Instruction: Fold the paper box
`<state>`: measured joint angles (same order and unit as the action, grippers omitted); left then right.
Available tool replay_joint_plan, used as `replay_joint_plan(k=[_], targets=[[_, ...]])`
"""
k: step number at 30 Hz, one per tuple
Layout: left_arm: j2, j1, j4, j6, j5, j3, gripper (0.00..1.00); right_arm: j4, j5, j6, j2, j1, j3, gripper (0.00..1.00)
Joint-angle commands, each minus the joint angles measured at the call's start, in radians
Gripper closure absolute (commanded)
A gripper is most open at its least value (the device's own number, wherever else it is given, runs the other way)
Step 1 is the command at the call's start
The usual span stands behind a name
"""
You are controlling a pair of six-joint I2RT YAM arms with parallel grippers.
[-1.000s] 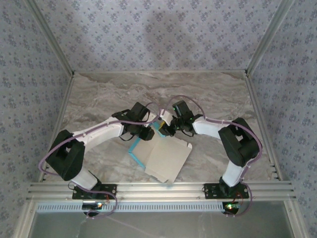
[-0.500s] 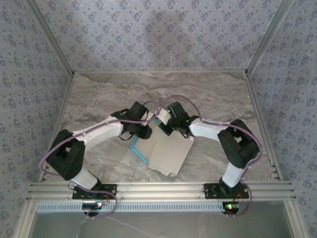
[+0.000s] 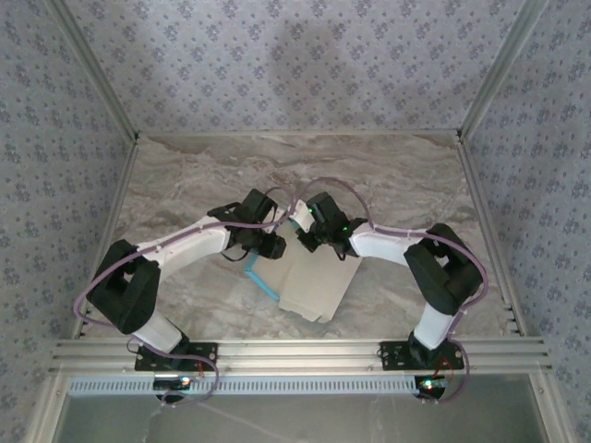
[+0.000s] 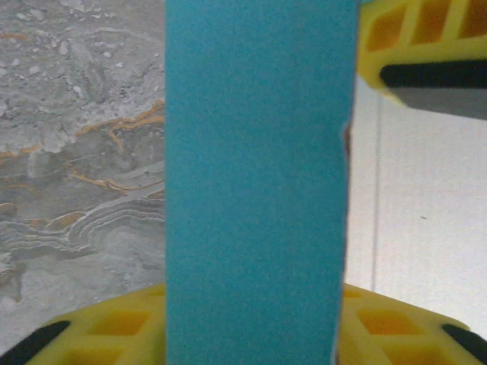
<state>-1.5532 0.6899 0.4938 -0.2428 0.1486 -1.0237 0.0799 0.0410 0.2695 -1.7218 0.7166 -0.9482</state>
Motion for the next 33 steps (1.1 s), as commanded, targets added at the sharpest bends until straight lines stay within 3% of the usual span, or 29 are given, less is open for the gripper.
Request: replay_joint_plan(k=[1,7,10,13,17,26,33], targets=[[0.12,0.016,-0.139,0.053,0.186,-0.025,0.48,-0.037,0.003,0.031,-0.007,0.0,0.027,0.98],[0.276,-0.048,-0.176,0.012,0.289,-0.03,0.4,-0.05,0.103,0.064,0.048,-0.037,0.054,1.0],[0.303,-0.079,-0.153,0.004,0.239,-0.05,0.39,-0.041,0.118,0.074,0.067,-0.038,0.063,1.0],[0.269,-0.154,-0.117,-0.067,0.172,-0.053,0.44,-0.024,0.127,0.065,0.084,-0.039,0.071,1.0],[0.216,-0.231,-0.195,-0.169,0.204,0.013,0.49,0.023,0.147,0.041,0.096,-0.039,0.093,1.0],[0.073,-0.147,-0.24,-0.187,0.227,-0.014,0.53,0.044,0.152,0.019,0.08,-0.023,0.077,1.0],[0.008,-0.138,-0.257,-0.18,0.201,-0.007,0.54,0.058,0.161,0.011,0.083,-0.014,0.066,1.0]])
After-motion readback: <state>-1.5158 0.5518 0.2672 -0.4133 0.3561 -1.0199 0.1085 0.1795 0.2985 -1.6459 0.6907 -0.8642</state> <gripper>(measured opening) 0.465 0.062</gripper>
